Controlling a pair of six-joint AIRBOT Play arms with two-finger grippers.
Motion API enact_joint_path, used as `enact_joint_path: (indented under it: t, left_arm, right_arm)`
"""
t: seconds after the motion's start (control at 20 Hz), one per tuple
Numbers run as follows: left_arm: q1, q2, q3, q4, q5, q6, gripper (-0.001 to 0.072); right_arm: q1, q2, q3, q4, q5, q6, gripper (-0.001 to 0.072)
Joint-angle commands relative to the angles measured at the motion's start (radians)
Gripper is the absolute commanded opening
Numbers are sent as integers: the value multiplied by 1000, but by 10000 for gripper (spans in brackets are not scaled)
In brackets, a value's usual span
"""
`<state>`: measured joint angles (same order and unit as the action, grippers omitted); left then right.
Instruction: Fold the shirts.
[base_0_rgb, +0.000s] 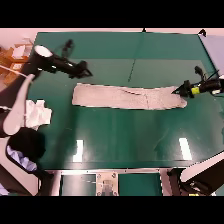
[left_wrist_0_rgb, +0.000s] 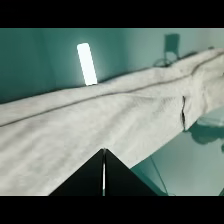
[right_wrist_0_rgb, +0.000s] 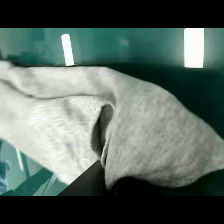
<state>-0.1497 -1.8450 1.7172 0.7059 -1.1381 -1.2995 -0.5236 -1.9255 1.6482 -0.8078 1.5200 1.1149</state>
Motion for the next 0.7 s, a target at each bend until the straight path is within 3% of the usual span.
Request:
enact_joint_path:
  t: [0.0,0.35,0.65]
  left_arm:
    - [-186,-72,1,-3,163,-2,24]
    - [-497,-253,20,-149,560,-61,24]
    - [-537,-344,142,-165,497,-106,24]
  right_arm:
    - [25,66,122,13,150,77,8]
    - [171,296,193,16,254,223,9]
    - [284,357,194,16,255,301,9]
